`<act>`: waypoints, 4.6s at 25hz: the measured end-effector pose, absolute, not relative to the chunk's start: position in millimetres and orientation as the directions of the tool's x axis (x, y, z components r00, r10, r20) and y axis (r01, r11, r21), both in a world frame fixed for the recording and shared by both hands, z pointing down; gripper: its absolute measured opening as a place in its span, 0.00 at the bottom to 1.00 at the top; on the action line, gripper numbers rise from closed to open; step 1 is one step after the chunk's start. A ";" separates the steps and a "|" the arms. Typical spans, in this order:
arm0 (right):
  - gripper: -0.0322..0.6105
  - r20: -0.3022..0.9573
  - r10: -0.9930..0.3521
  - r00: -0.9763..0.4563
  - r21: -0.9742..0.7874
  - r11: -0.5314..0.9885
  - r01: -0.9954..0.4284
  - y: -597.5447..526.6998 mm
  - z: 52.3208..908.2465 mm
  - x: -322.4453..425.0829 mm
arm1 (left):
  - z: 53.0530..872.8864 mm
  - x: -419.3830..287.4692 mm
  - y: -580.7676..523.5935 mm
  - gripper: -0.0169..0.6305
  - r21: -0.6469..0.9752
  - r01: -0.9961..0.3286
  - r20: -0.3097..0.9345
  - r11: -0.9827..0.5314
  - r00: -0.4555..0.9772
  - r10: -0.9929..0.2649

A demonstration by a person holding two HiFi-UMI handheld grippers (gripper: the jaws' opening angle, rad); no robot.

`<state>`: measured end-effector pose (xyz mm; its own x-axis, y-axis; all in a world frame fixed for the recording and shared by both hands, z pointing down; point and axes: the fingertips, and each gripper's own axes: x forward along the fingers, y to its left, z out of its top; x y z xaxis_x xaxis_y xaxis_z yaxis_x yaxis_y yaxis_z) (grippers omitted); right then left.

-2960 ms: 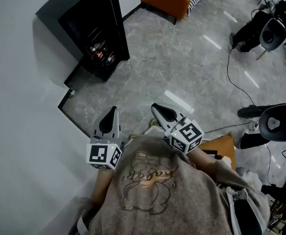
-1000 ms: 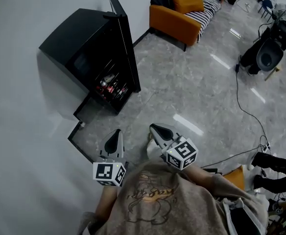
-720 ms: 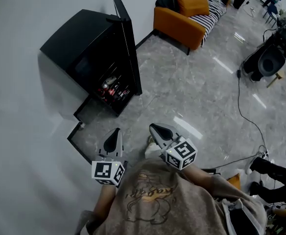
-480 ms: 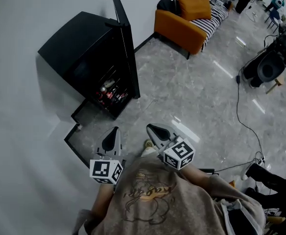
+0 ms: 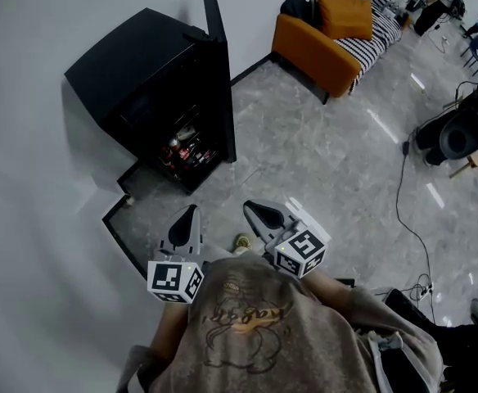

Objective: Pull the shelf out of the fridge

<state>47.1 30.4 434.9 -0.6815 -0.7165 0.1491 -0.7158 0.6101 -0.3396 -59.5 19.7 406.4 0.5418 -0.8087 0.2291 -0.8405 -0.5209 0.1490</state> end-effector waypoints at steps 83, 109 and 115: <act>0.21 0.178 -0.718 -0.673 -0.932 0.096 -0.349 -298.9 669.1 -76.4 | 469.5 -143.3 -169.7 0.04 0.178 -0.883 0.372 -0.433 0.468 -0.802; 0.21 0.177 -0.750 -0.637 -0.964 0.000 -0.267 -387.6 745.3 -131.7 | 503.3 -187.4 -183.9 0.03 0.170 -0.914 0.449 -0.370 0.405 -0.796; 0.21 0.169 -0.756 -0.632 -0.968 -0.009 -0.249 -404.5 752.4 -140.7 | 507.2 -197.0 -184.3 0.04 0.171 -0.920 0.457 -0.353 0.391 -0.799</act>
<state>-140.7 -404.5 752.4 -0.6323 -0.7560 0.1695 -0.2490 -0.0089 -0.9685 -197.0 -184.3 507.2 0.3911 -0.7989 0.4570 -0.9200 -0.3526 0.1710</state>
